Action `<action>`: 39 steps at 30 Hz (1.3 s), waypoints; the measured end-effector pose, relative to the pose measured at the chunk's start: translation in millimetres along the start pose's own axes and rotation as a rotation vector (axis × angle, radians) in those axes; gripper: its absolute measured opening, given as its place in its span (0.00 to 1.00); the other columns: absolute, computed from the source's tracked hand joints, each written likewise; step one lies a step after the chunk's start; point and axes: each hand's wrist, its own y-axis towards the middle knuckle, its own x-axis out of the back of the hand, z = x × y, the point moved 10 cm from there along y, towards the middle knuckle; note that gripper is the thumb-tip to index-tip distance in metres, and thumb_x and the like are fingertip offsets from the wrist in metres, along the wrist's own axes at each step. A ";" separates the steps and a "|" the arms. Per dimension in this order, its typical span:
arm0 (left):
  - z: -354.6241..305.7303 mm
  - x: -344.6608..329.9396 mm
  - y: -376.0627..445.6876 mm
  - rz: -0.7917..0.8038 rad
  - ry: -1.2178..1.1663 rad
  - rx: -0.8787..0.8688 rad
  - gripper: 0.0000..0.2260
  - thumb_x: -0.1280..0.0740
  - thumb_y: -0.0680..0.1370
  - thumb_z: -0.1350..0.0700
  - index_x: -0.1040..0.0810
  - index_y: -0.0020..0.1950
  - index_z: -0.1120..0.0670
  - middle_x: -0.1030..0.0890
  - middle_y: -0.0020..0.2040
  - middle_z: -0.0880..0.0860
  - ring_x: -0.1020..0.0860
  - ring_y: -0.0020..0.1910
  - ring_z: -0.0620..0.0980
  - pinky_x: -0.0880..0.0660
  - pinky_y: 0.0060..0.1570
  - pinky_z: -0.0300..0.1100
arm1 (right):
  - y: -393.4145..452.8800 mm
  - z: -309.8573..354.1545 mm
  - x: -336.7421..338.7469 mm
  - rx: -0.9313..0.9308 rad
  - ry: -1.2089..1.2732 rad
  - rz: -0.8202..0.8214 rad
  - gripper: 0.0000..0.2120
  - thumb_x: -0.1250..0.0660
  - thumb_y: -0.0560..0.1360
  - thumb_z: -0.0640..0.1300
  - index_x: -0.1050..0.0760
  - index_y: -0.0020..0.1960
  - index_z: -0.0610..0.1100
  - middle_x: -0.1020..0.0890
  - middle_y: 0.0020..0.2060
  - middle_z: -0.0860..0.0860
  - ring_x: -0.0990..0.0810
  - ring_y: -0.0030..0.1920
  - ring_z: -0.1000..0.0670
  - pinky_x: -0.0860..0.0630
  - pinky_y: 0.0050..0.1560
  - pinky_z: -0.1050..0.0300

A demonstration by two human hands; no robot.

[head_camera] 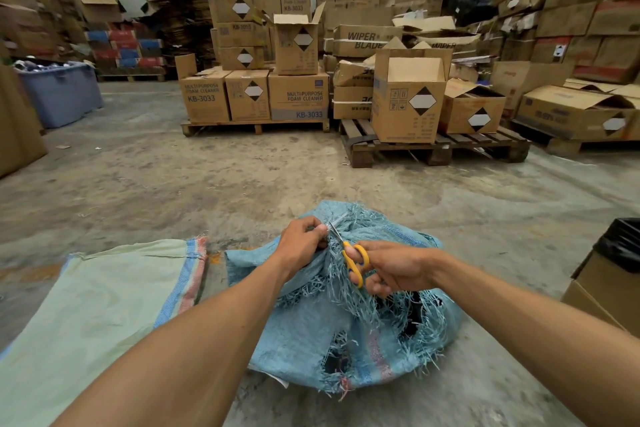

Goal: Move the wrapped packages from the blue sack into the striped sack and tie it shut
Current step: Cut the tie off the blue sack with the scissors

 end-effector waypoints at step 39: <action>-7.2 2.5 -10.3 -0.007 -0.159 0.071 0.09 0.41 0.83 0.62 0.29 0.43 0.56 0.17 0.43 0.59 0.23 0.35 0.49 0.27 0.38 0.39 | -23.8 -52.8 -35.2 -0.251 -0.754 0.213 0.19 0.20 0.66 0.49 0.22 0.53 0.51 0.20 0.40 0.50 0.27 0.33 0.51 0.32 0.31 0.60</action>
